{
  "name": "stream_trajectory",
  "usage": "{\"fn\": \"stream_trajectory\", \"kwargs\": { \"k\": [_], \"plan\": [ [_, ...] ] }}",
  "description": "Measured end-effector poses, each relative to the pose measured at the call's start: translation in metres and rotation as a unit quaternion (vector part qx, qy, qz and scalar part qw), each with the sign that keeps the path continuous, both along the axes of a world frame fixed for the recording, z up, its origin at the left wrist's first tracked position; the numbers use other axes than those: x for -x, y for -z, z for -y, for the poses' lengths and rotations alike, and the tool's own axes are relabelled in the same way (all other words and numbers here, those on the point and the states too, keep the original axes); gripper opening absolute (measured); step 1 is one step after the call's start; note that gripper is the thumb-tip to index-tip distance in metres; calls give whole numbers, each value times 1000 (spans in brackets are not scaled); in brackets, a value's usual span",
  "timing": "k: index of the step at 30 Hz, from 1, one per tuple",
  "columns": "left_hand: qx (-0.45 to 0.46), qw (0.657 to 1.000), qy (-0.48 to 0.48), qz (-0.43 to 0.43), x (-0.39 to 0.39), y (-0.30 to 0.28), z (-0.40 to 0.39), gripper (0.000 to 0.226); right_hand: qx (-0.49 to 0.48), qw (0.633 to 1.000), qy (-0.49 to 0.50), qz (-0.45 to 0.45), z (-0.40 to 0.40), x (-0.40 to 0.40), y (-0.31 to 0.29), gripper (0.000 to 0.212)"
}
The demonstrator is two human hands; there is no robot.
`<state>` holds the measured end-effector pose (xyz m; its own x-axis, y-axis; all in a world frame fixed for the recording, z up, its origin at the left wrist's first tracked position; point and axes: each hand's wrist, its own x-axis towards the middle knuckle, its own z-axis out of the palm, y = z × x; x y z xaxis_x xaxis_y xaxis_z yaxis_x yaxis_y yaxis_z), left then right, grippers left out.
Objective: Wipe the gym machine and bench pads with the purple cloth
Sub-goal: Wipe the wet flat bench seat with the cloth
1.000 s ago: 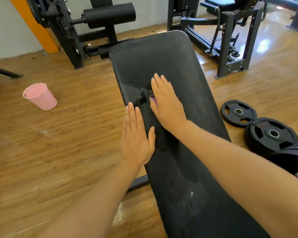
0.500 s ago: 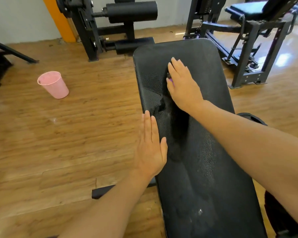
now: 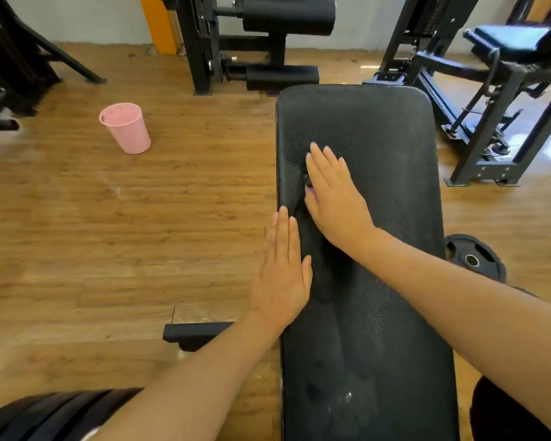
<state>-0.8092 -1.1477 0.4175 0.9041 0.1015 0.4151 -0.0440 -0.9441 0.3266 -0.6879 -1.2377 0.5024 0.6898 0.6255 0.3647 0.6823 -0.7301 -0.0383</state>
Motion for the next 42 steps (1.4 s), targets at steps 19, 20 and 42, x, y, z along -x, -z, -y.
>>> {"fn": "stream_trajectory", "kwargs": {
  "k": [19, 20, 42],
  "plan": [
    [59, 994, -84, 32, 16, 16, 33, 55, 2, 990, -136, -29, -31, -27, -13, 51],
    [65, 994, -80, 33, 16, 16, 32, 55, 4, 991, -131, -24, -51, -34, -18, 48],
    [-8, 988, 150, -47, 22, -26, -57, 81, -53, 995, -82, -32, -21, -2, 3, 53]
  ]
}}
